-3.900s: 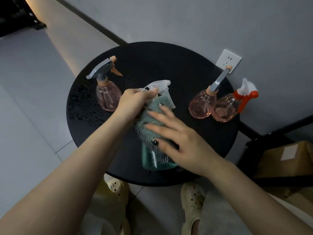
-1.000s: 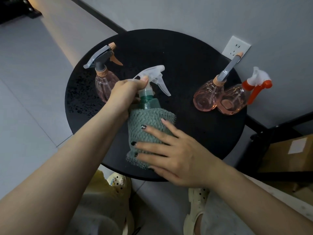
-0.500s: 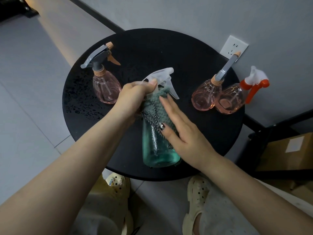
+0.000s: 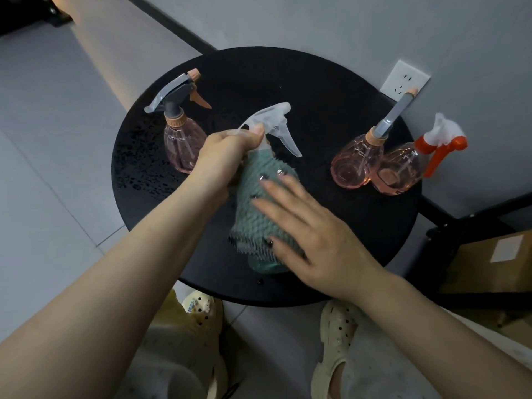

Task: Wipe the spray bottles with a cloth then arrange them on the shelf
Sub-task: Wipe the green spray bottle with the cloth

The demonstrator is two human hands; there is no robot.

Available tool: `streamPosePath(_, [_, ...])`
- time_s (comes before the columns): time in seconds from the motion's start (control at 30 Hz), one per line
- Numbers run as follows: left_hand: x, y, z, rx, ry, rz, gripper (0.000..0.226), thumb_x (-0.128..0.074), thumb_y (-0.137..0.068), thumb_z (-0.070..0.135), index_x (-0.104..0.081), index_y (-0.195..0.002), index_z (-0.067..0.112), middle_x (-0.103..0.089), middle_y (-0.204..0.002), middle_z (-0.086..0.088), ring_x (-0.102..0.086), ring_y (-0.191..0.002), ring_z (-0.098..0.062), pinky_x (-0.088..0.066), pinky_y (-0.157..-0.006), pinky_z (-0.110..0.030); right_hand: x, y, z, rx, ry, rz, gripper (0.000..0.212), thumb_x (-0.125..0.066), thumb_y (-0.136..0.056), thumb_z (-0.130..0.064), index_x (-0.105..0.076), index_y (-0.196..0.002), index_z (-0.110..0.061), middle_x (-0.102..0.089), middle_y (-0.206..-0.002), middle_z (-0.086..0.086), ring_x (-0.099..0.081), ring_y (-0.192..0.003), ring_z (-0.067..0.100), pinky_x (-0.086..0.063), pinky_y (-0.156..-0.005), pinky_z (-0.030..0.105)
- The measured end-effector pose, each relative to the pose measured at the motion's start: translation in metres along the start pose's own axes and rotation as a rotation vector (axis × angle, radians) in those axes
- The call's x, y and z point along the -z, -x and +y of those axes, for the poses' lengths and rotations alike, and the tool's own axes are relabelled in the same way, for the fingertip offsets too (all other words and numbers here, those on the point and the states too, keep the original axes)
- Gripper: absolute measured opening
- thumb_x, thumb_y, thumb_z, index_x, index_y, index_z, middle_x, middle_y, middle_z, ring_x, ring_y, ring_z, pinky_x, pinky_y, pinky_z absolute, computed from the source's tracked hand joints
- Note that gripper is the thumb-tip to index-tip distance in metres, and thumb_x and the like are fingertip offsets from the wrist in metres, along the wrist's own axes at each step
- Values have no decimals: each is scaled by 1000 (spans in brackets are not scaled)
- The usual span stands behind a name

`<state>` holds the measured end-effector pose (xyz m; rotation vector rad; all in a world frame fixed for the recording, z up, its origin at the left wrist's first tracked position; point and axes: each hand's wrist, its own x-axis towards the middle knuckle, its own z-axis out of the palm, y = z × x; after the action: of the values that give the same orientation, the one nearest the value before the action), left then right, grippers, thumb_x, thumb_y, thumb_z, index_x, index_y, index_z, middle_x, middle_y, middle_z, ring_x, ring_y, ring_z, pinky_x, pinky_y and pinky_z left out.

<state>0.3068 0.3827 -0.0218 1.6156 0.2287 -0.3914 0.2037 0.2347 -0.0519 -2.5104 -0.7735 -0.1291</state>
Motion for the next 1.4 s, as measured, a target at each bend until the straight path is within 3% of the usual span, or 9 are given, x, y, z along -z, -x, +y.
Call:
streamPosePath(0.13, [-7,5,-1,-11,39,-49,35,-56,-92,28,-52,-59,19,-45,-44,8,-36,-32,-4,-24,-35,-10,3,-6,2,-286,-387,13,55,-36,-99,-32,-12,-148,-34,-3,-155,-21,1,-141,-7,-7,-106,2])
streamPosePath(0.27, [-8,3,-2,-19,43,-50,30,-59,-90,30,-54,-62,20,-51,-54,2,-40,-42,-11,-30,-46,-19,5,-7,5,-439,-557,37,55,-36,-101,-32,-9,-148,-38,-14,-152,-22,-9,-137,-14,-9,-104,-1])
streamPosePath(0.43, [-5,2,1,-5,92,-26,31,-59,-91,28,-51,-62,19,-50,-44,7,-42,-33,-6,-32,-39,-10,3,-1,-3,-194,-294,29,59,-39,-95,-39,-15,-148,-34,-6,-157,-14,-6,-144,1,-21,-111,17])
streamPosePath(0.53, [0,-1,5,-16,138,10,22,-60,-90,29,-62,-74,13,-68,-76,-9,-61,-64,-20,-51,-66,-28,0,1,-8,49,18,45,48,-46,-95,-31,-44,-139,-15,-31,-152,2,-15,-145,29,-27,-113,41])
streamPosePath(0.67, [3,-3,4,-6,15,49,26,-59,-89,36,-67,-96,12,-74,-94,-8,-61,-70,-19,-44,-57,-24,-3,3,-8,318,218,-74,38,-46,-96,-29,-55,-131,-15,-47,-143,-1,-26,-141,28,-17,-116,50])
streamPosePath(0.87, [-4,-2,-1,10,46,-9,25,-59,-89,29,-66,-77,9,-70,-75,-8,-62,-68,-22,-49,-67,-29,1,-1,3,97,33,-11,44,-44,-96,-34,-48,-137,-18,-31,-151,-1,-15,-144,20,-14,-118,31])
streamPosePath(1.17, [-11,7,3,9,108,-56,32,-57,-93,21,-56,-62,14,-57,-44,6,-53,-37,-5,-38,-40,-11,3,-7,0,-263,-454,55,54,-41,-98,-30,-14,-145,-37,-1,-157,-18,-2,-141,-7,-12,-104,0])
streamPosePath(1.3, [-4,0,4,21,92,16,24,-63,-87,28,-64,-67,14,-68,-74,-9,-63,-69,-23,-54,-71,-35,0,-1,-5,-61,-125,37,51,-42,-96,-30,-33,-145,-19,-17,-157,-2,-5,-147,20,-13,-116,21])
streamPosePath(1.4, [0,-1,6,19,53,42,21,-59,-90,30,-67,-80,12,-72,-82,-7,-55,-57,-16,-43,-47,-19,-3,3,-7,215,129,-45,41,-45,-95,-25,-52,-133,-13,-42,-146,4,-21,-143,29,-16,-118,43])
